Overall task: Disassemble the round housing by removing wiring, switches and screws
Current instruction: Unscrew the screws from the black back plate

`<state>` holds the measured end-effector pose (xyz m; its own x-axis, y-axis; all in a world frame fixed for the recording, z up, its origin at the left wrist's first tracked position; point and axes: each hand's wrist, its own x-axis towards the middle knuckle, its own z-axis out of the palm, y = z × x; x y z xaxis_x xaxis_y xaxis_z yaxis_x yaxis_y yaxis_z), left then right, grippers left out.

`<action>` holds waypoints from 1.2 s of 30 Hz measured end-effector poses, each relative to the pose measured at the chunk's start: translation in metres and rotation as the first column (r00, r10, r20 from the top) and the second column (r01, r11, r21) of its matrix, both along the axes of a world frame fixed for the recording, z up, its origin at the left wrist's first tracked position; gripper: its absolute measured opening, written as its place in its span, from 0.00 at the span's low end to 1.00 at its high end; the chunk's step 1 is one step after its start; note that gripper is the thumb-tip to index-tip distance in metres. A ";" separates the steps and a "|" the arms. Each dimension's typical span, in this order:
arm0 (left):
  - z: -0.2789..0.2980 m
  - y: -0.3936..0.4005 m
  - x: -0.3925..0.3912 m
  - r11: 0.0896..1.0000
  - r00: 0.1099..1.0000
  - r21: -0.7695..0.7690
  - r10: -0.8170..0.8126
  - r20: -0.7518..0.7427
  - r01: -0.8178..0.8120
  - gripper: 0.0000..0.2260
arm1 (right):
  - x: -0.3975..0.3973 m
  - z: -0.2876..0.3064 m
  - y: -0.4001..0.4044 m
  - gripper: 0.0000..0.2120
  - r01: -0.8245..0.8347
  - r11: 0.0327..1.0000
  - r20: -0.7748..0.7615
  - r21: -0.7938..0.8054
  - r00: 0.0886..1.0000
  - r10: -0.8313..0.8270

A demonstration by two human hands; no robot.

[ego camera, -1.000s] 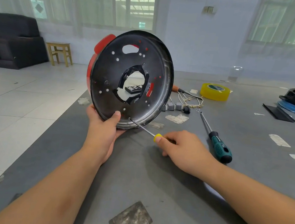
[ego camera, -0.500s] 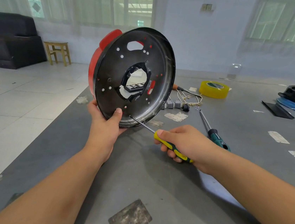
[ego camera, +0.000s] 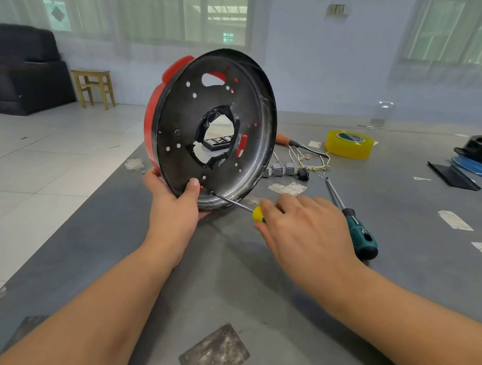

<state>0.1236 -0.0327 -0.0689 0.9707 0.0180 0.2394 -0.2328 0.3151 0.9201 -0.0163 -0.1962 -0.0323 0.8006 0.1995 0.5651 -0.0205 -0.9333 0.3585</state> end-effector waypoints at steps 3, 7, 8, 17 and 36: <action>0.001 0.001 0.001 0.999 0.999 -0.010 0.043 -0.014 -0.043 0.18 | 0.001 -0.001 0.009 0.15 0.034 0.990 -0.050 0.137 0.998 -0.028; -0.002 0.003 0.005 0.995 0.996 0.024 0.093 -0.004 -0.093 0.19 | 0.005 0.004 0.013 0.19 -0.008 0.872 -0.066 0.490 0.997 0.046; -0.003 0.004 0.006 0.994 0.995 0.037 0.104 -0.001 -0.104 0.19 | 0.004 0.006 0.012 0.20 -0.047 0.813 -0.043 0.581 0.995 0.088; 0.000 0.006 0.009 0.981 0.977 -0.033 0.185 -0.103 -0.189 0.18 | 0.008 0.008 0.004 0.14 -0.268 -0.359 0.346 0.894 0.921 0.176; -0.003 0.007 0.011 0.986 0.980 0.044 0.165 -0.111 -0.162 0.17 | 0.011 -0.003 -0.022 0.09 -0.178 0.453 0.128 0.874 0.982 0.139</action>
